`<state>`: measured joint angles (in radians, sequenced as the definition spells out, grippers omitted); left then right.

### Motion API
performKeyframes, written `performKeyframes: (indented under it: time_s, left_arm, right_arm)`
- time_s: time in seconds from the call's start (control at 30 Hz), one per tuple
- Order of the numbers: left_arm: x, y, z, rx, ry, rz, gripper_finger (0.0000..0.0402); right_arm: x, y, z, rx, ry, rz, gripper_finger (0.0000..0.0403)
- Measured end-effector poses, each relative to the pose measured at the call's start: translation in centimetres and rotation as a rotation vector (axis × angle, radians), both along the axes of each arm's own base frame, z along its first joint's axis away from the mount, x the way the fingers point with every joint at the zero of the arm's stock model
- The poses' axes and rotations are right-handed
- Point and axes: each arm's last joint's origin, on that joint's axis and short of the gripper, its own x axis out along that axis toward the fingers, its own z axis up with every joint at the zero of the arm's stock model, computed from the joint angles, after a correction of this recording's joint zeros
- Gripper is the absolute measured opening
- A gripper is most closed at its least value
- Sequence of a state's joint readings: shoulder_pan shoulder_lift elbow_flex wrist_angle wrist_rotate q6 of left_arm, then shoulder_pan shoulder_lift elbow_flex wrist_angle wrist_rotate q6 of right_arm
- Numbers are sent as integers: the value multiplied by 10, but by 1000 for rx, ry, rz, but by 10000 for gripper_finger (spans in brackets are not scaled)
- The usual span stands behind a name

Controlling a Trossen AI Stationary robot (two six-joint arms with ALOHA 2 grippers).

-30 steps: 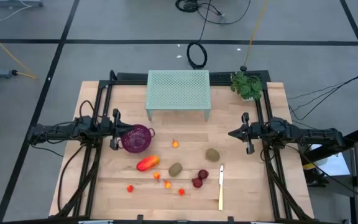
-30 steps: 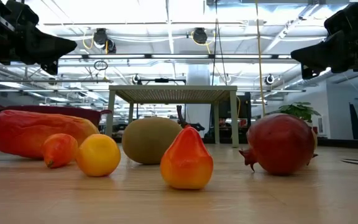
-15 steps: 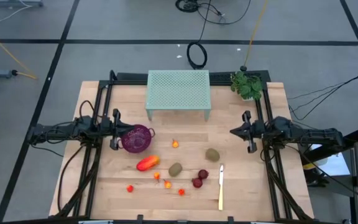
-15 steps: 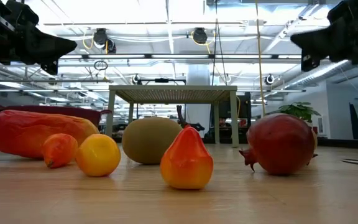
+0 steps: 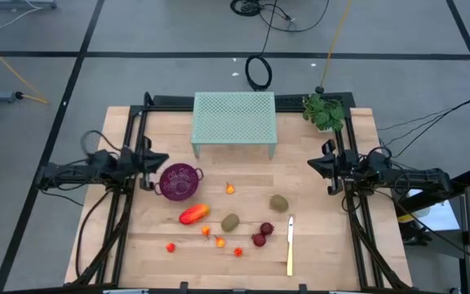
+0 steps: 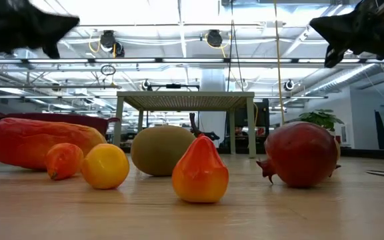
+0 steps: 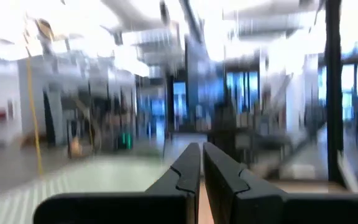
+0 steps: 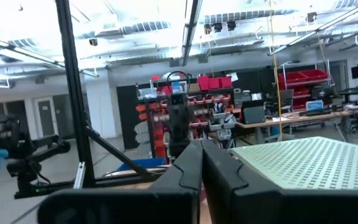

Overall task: Pick & Place Fruit
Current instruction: Put the red strainer bowl on the shelf

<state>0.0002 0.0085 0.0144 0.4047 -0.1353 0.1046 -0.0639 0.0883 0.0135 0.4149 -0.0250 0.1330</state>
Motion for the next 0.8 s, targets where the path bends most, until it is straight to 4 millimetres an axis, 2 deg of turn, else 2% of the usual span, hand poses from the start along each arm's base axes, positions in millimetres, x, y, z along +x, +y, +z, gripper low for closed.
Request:
performKeyframes:
  time_s: [0.13, 0.23, 0.33, 0.53, 0.63, 0.8]
  left_arm:
    - [-6, 2, 18, -15, -70, 66, 21]
    - [-3, 4, 32, -39, 76, 124, 21]
    - [5, 6, 47, -139, 263, 172, 21]
    - [29, 7, 83, -282, 542, 215, 21]
    - [41, 7, 97, -360, 622, 225, 21]
    - [59, 7, 109, -552, 686, 249, 21]
  right_arm:
    - [0, 0, 0, -48, 2, -17, 0]
    - [0, 0, 0, -67, 2, -24, 0]
    - [0, 0, 1, -61, -5, -22, 0]
    - [-1, 0, 3, -64, -32, -24, 0]
    - [-1, 0, 3, -61, -31, -23, 0]
    - [-1, 0, 3, 7, -31, 4, 0]
